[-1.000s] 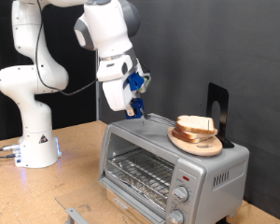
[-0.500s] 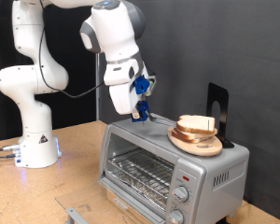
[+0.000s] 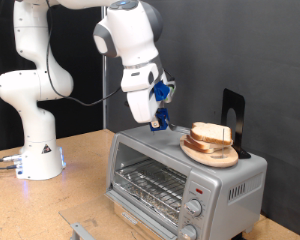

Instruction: Make a piece of toast with the oven

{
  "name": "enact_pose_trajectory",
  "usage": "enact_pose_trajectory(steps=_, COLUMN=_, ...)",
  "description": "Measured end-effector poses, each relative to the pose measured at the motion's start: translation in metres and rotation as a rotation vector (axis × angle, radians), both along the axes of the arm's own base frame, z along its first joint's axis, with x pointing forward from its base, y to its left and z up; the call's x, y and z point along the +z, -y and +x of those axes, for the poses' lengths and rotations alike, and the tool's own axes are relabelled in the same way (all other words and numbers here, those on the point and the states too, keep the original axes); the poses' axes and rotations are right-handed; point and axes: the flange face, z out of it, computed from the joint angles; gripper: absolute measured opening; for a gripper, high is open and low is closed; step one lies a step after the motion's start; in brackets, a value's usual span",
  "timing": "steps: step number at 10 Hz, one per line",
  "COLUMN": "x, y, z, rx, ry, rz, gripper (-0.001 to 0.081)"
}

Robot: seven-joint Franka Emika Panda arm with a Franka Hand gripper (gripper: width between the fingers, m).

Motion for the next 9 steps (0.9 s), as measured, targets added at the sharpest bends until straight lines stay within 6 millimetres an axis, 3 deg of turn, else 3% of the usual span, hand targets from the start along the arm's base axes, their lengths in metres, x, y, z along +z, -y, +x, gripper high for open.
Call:
enact_pose_trajectory(steps=4, x=-0.001, y=-0.013, z=0.009, rx=0.002, ry=-0.007, rz=-0.004, gripper=0.0466)
enact_pose_trajectory(steps=9, x=-0.006, y=-0.014, z=0.016, rx=-0.046, ry=-0.006, rz=0.015, gripper=0.0466)
